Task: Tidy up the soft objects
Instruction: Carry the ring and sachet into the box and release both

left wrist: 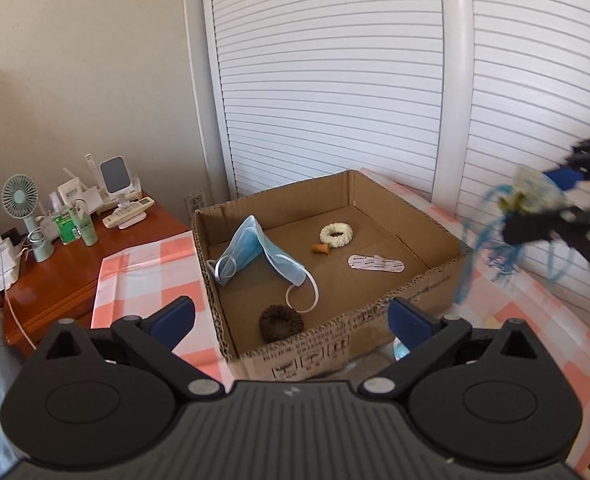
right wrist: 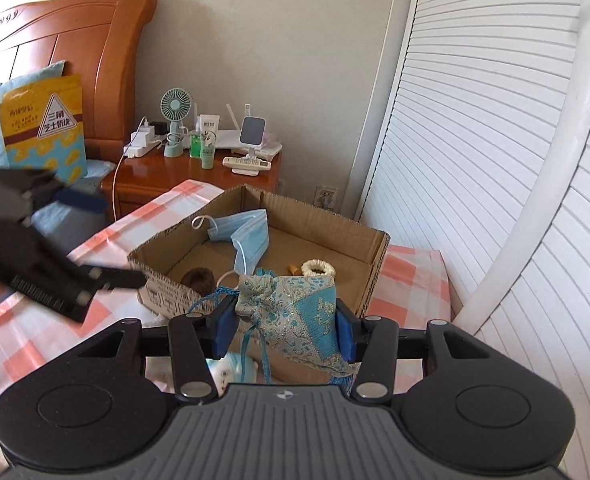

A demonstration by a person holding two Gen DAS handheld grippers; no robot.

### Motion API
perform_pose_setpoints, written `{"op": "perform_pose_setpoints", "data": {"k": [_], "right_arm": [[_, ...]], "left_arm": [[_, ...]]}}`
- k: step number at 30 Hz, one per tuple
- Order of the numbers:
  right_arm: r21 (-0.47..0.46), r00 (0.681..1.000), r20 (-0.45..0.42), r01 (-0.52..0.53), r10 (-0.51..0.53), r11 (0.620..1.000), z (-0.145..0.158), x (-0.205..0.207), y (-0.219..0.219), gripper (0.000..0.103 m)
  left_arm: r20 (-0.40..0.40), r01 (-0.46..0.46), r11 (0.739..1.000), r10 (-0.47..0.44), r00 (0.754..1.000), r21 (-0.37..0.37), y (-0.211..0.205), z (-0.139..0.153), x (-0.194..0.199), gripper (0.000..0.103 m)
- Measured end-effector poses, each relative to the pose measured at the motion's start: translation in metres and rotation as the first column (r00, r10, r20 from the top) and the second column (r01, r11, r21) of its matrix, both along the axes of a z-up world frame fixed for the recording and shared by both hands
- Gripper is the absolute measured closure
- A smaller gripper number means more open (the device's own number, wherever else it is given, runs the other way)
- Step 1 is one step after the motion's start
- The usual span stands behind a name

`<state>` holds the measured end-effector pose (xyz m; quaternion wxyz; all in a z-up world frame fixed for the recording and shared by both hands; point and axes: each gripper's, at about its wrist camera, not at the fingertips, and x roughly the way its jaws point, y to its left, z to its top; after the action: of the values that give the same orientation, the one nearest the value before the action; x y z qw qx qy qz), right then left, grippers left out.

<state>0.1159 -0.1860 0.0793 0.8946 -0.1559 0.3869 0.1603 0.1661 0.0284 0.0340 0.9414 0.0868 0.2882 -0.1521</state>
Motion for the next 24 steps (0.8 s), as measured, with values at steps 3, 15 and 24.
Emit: {"op": "perform_pose_setpoints", "data": {"k": [3, 15, 24], "right_arm": [[0.011, 1.000, -0.010, 0.015, -0.014, 1.000, -0.001, 0.019, 0.006, 0.049], [0.062, 0.989, -0.125, 0.087, -0.079, 0.994, -0.033, 0.114, 0.032, 0.049], [0.049, 0.976, -0.174, 0.144, -0.133, 0.988, -0.061, 0.191, 0.041, 0.048]], "left_arm": [[0.014, -0.018, 1.000, 0.018, 1.000, -0.017, 0.001, 0.000, -0.016, 0.000], [0.016, -0.046, 0.998, 0.047, 0.999, -0.038, 0.002, -0.003, -0.045, 0.001], [-0.008, -0.078, 0.995, 0.078, 0.997, -0.065, 0.013, -0.010, -0.043, 0.001]]}}
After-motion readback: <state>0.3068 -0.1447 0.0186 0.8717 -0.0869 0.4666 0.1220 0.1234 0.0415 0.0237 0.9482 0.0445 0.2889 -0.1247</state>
